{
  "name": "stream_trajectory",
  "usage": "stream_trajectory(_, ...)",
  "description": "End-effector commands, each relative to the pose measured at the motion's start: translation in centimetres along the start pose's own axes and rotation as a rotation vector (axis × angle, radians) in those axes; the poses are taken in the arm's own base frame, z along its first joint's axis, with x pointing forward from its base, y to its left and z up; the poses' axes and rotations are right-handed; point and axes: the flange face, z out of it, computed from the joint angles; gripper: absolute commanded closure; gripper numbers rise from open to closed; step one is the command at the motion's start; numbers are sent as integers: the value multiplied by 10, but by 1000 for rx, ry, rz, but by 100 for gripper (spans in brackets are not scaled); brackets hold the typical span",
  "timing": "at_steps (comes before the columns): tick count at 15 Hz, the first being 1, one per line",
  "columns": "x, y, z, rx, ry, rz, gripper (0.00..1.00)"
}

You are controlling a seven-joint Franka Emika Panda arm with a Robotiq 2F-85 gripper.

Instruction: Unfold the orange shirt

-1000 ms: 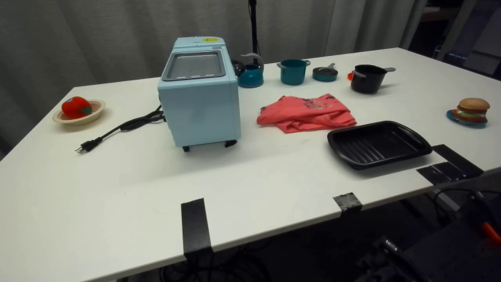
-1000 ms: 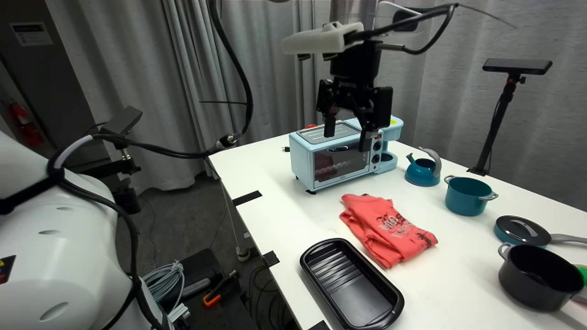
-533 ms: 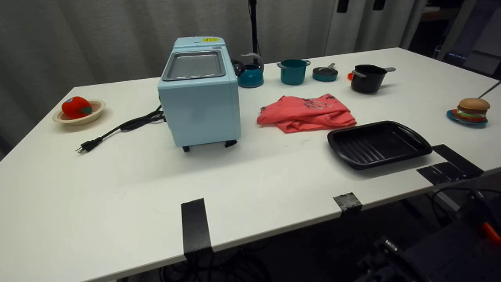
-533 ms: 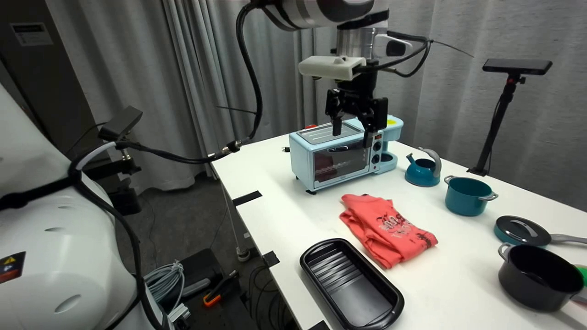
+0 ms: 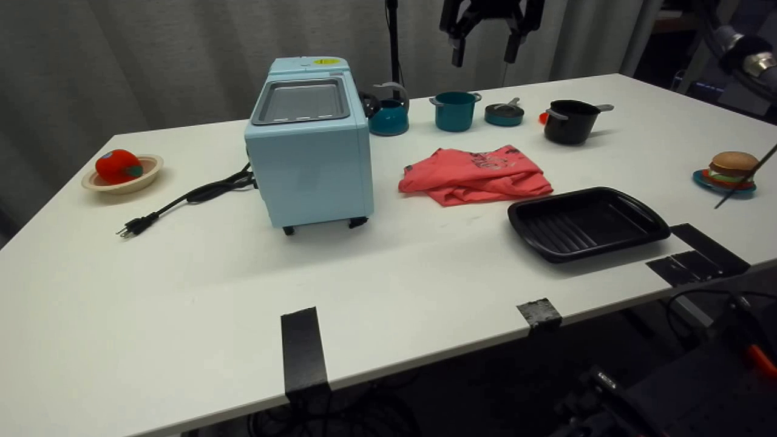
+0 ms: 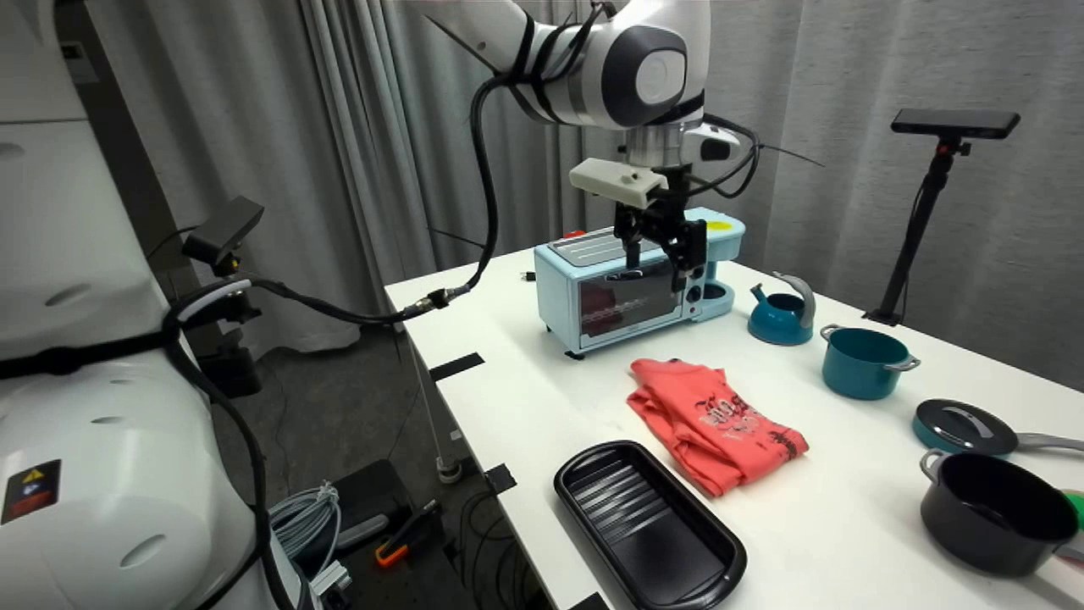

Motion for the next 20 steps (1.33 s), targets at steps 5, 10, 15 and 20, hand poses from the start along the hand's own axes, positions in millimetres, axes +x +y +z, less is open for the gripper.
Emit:
stream_trajectory(5, 9, -11, 11, 30, -6, 4, 0)
stream_trajectory(10, 13, -10, 14, 6, -11, 17, 0)
stream_trajectory(15, 30, -15, 62, -36, -71, 31, 0)
stream_trajectory(20, 48, -30, 103, -36, -93, 36, 0)
